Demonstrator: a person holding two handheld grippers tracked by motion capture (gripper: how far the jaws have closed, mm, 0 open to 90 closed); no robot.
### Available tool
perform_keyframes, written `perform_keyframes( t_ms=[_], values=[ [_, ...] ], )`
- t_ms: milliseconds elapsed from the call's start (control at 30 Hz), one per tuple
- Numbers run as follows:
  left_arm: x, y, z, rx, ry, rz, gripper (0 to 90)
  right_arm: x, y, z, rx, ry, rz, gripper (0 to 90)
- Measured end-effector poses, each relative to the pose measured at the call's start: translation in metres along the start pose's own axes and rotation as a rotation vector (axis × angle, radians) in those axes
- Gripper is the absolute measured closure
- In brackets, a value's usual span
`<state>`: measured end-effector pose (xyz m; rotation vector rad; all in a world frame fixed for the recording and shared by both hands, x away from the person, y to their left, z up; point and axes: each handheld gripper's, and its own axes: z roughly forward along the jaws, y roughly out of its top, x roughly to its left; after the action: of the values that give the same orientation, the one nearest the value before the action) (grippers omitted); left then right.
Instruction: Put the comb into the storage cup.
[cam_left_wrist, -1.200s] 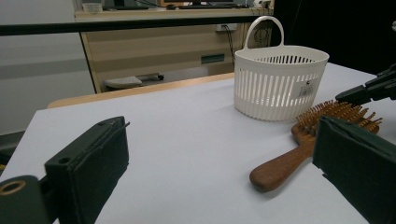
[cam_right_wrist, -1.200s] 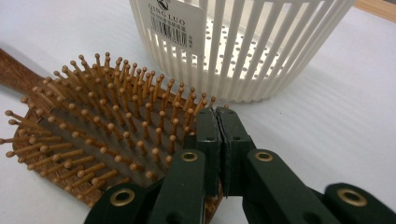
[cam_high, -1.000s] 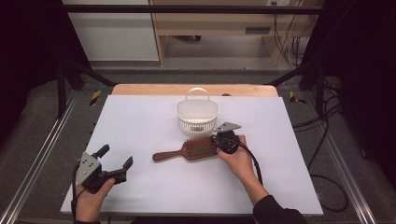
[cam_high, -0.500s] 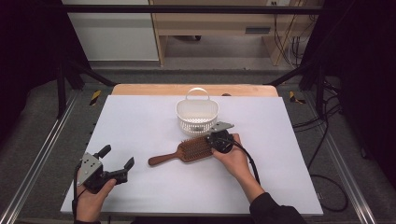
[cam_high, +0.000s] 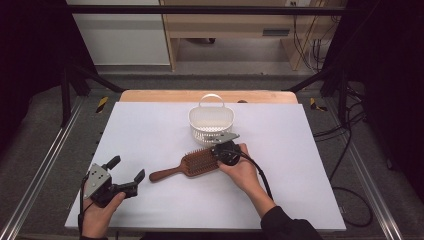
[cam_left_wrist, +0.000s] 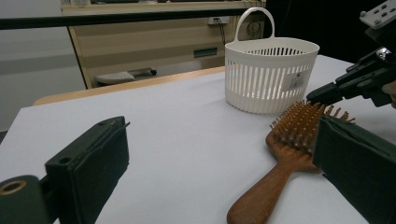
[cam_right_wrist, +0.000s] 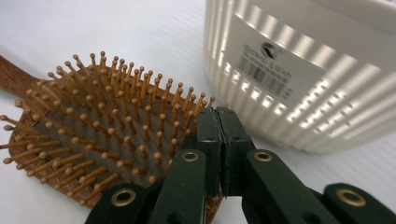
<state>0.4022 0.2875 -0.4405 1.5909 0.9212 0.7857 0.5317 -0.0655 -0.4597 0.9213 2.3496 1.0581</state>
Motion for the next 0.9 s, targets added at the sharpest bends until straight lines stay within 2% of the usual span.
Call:
perform_keyframes(
  t_ms=[467,500,633,900],
  values=[
    [-0.003,0.000,0.002,0.013,-0.015,0.005,3.7,0.025,0.019,0.021,-0.012,0.024,-0.025,89.4],
    [-0.003,0.000,0.002,0.015,-0.017,0.007,3.6,0.031,0.023,0.025,-0.015,0.033,-0.043,89.8],
    [-0.004,0.000,0.002,0.016,-0.017,0.010,3.7,0.040,0.026,0.029,-0.021,0.045,-0.061,90.0],
    [-0.004,0.000,0.004,0.028,-0.014,0.015,3.7,0.041,0.027,0.030,-0.028,0.049,-0.055,90.0]
  ],
)
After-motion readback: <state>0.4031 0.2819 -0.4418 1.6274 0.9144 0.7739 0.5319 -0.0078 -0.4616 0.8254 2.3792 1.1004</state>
